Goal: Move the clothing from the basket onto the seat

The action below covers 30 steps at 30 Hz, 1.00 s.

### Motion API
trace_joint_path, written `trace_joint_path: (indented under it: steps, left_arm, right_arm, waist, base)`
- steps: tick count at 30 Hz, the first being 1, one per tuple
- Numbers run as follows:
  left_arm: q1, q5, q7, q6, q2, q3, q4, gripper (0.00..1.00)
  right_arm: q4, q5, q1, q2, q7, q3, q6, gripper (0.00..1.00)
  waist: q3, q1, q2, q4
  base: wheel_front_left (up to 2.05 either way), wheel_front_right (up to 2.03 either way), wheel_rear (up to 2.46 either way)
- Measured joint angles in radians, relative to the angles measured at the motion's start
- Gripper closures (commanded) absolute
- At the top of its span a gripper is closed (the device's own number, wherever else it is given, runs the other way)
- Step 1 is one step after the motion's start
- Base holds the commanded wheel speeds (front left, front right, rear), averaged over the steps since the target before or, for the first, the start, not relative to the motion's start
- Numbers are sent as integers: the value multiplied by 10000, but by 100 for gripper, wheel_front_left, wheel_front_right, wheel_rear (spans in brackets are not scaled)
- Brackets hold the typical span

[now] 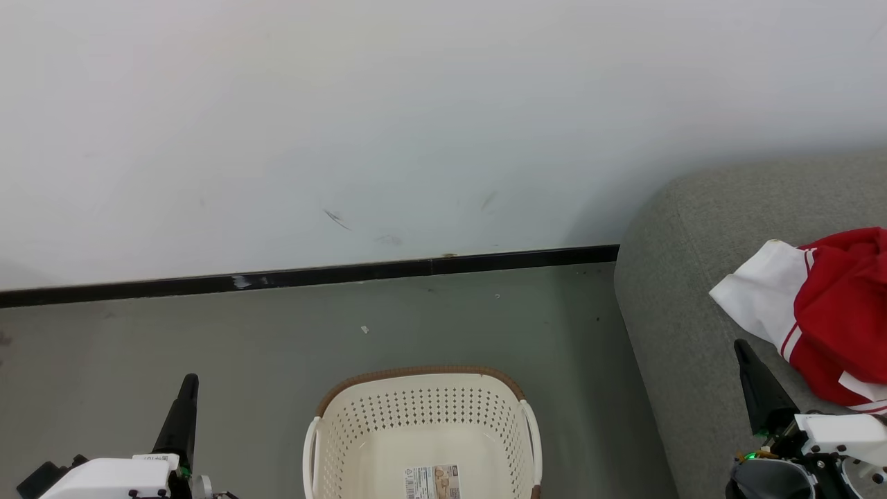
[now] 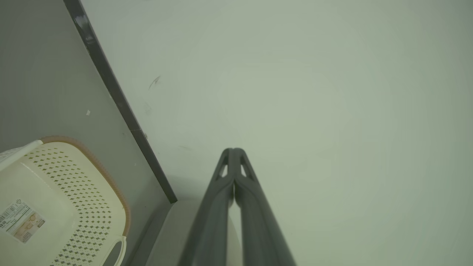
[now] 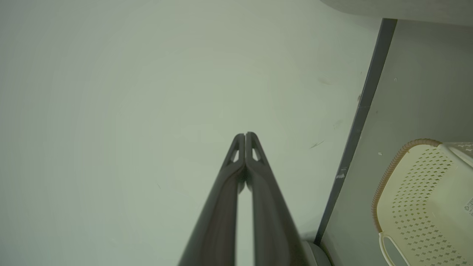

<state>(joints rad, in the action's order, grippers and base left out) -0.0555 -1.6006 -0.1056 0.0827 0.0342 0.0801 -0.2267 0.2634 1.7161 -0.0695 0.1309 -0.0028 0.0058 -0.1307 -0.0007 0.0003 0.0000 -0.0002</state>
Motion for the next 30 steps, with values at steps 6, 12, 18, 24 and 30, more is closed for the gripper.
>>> trace_joint_path:
  steps: [6, 12, 18, 24, 30]
  left_arm:
    - [0, 0, 0, 0, 0, 0, -6, 100]
    - [0, 0, 0, 4, 0, 0, -12, 100]
    - [0, 0, 0, 4, 0, 2, -17, 100]
    - [0, 0, 0, 4, 0, 2, -21, 100]
    - [0, 0, 0, 6, 0, 2, -25, 100]
  right_arm:
    - [0, 0, 0, 0, 0, 0, 0, 100]
    - [2, 0, 0, 2, 0, 2, 0, 100]
    - [4, 0, 0, 4, 0, 2, 0, 100]
    - [6, 0, 0, 4, 0, 2, 0, 100]
    - [6, 0, 0, 6, 0, 2, 0, 100]
  waist:
    - [0, 0, 0, 0]
    - [0, -1, 0, 0]
    - [0, -1, 0, 0]
    - [0, -1, 0, 0]
    - [-1, -1, 0, 0]
  base:
    - [0, 0, 0]
    - [0, 0, 0]
    - [0, 0, 0]
    - [0, 0, 0]
    - [0, 0, 0]
